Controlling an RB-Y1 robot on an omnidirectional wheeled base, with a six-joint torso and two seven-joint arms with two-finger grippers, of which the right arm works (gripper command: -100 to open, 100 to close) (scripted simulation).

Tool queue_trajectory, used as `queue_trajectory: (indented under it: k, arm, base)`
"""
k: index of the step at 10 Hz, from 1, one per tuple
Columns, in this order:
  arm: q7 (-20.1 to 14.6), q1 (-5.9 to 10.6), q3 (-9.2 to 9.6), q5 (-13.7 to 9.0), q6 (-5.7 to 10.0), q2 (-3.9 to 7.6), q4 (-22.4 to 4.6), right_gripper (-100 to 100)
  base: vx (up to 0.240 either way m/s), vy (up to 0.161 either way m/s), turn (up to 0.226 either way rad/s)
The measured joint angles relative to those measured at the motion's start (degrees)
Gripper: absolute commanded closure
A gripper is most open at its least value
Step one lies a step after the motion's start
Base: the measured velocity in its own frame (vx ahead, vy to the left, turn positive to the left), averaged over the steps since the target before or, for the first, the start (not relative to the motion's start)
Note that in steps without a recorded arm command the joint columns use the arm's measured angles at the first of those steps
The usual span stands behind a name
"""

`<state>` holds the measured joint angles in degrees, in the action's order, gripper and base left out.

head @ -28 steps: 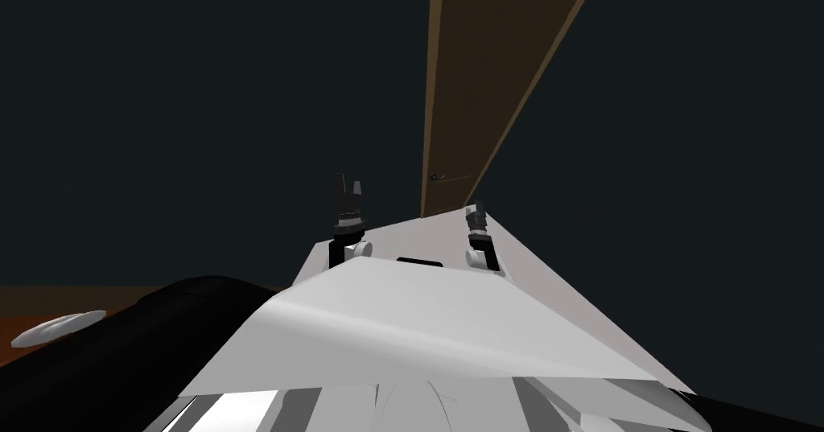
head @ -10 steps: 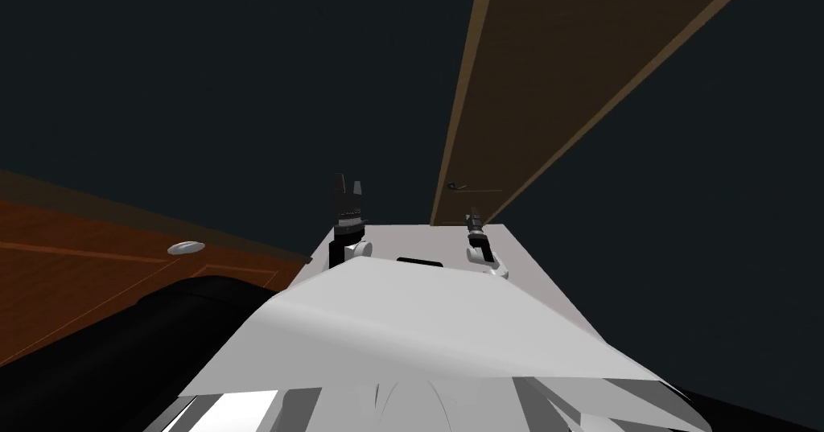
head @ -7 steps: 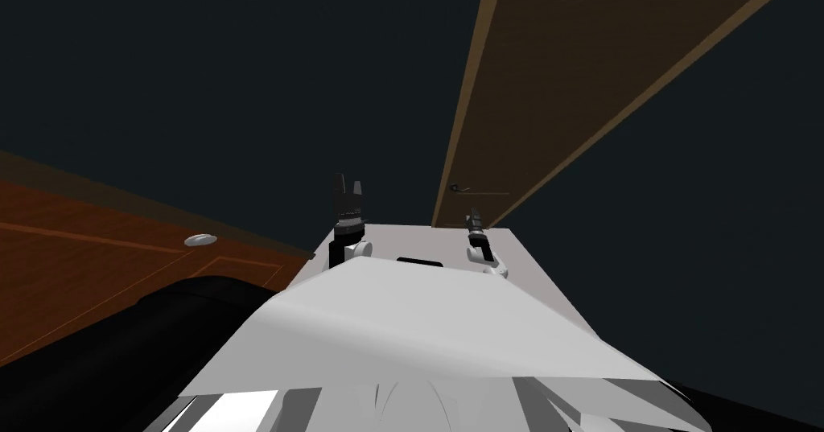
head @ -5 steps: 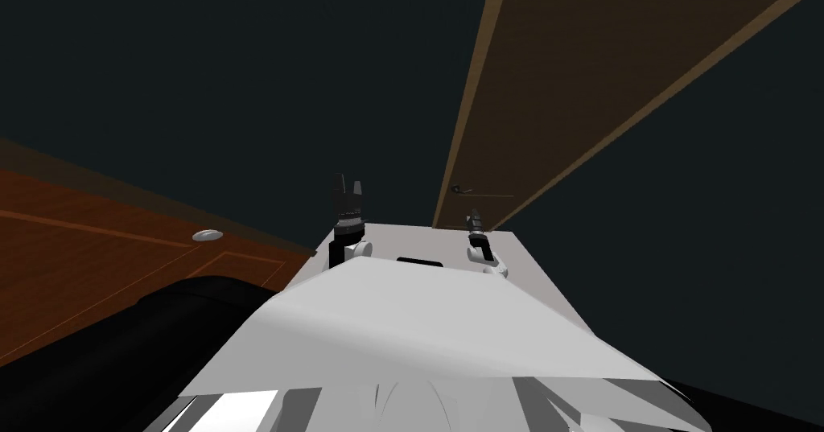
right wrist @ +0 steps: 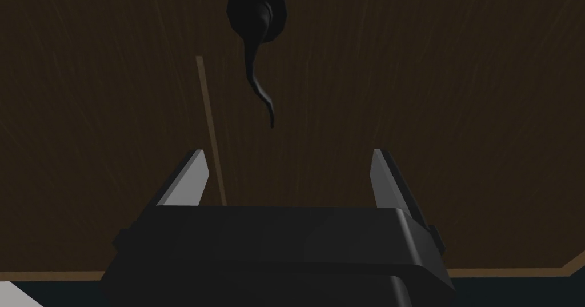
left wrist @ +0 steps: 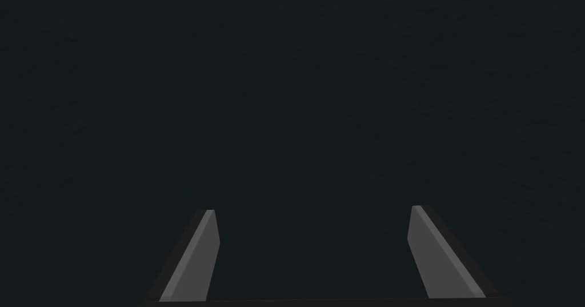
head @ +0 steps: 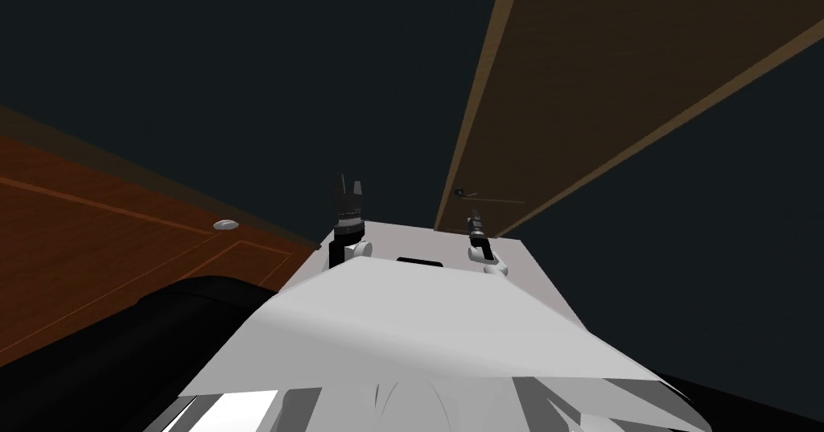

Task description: Pull the door open

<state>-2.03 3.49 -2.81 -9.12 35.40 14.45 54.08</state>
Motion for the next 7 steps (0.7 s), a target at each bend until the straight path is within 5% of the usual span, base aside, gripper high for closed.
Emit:
queue_trajectory:
  k: [7]
  arm:
    - [0.0, 3.65, -0.52, -0.9, 1.7, 1.28, -8.3, -100]
  base:
    - [0.053, -0.063, 0.112]
